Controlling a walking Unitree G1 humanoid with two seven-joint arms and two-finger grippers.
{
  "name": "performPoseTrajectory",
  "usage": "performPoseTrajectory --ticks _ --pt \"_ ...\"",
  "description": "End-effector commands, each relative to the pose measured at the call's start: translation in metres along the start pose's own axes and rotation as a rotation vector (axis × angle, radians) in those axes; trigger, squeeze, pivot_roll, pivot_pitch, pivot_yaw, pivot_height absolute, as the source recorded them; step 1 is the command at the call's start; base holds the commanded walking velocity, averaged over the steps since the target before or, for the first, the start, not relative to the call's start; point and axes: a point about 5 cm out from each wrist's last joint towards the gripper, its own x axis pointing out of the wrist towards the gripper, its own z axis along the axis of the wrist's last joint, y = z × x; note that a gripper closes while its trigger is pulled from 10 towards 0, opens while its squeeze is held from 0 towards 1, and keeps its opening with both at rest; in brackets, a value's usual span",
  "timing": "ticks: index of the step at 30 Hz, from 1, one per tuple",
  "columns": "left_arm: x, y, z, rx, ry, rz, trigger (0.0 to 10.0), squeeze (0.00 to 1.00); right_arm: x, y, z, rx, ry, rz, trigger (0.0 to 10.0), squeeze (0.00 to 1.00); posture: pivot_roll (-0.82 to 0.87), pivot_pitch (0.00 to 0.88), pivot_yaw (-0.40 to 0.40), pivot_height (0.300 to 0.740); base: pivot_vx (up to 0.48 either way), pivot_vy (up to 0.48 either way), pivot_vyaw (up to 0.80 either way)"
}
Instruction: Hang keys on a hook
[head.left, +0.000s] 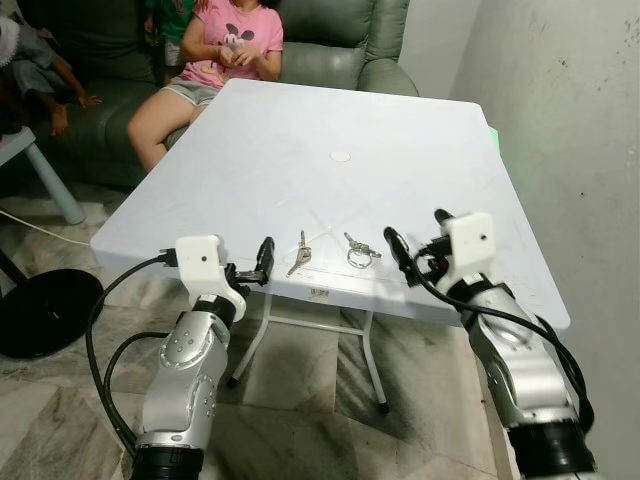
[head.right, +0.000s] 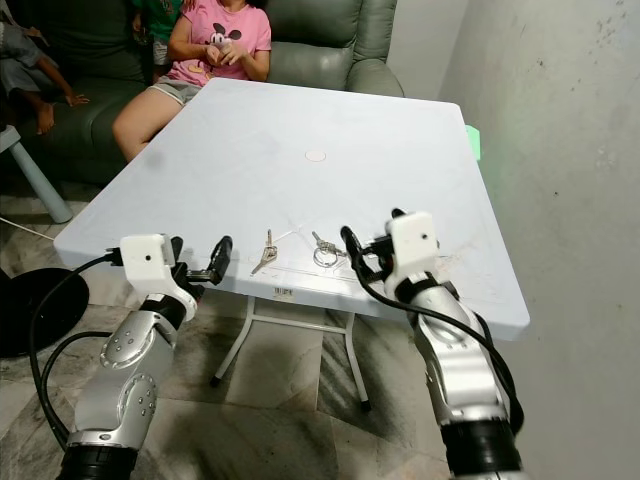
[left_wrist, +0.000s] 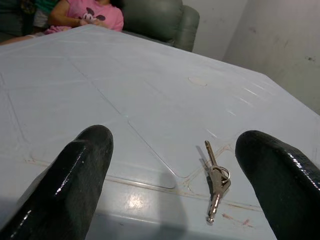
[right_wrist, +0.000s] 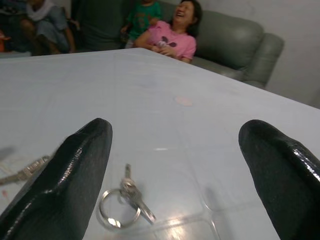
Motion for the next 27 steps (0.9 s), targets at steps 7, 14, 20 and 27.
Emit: performPoseTrajectory --ticks 7,14,20,27 --pt "-0.004 0.012 0.001 -0.024 -0.004 0.061 10.0 0.0 0.008 0.005 0.007 0.014 -0.051 0.036 10.0 0.0 0.07 0.035 -0.076 0.732 0.0 0.0 0.0" --pt "-0.006 0.017 0.008 -0.026 -0.044 0.071 10.0 0.0 -0.001 0.01 -0.002 0.121 -0.09 -0.007 10.0 0.0 0.07 0.04 -0.082 0.732 0.0 0.0 0.0" --pt "-0.005 0.018 0.009 -0.037 -0.045 0.07 10.0 0.0 -0.007 0.011 -0.009 0.163 -0.075 -0.081 10.0 0.0 0.06 0.046 -0.07 0.732 0.0 0.0 0.0" --pt "-0.002 0.017 0.009 -0.036 -0.035 0.057 10.0 0.0 -0.013 0.002 -0.015 0.175 -0.069 -0.153 10.0 0.0 0.05 0.048 -0.057 0.732 0.0 0.0 0.0"
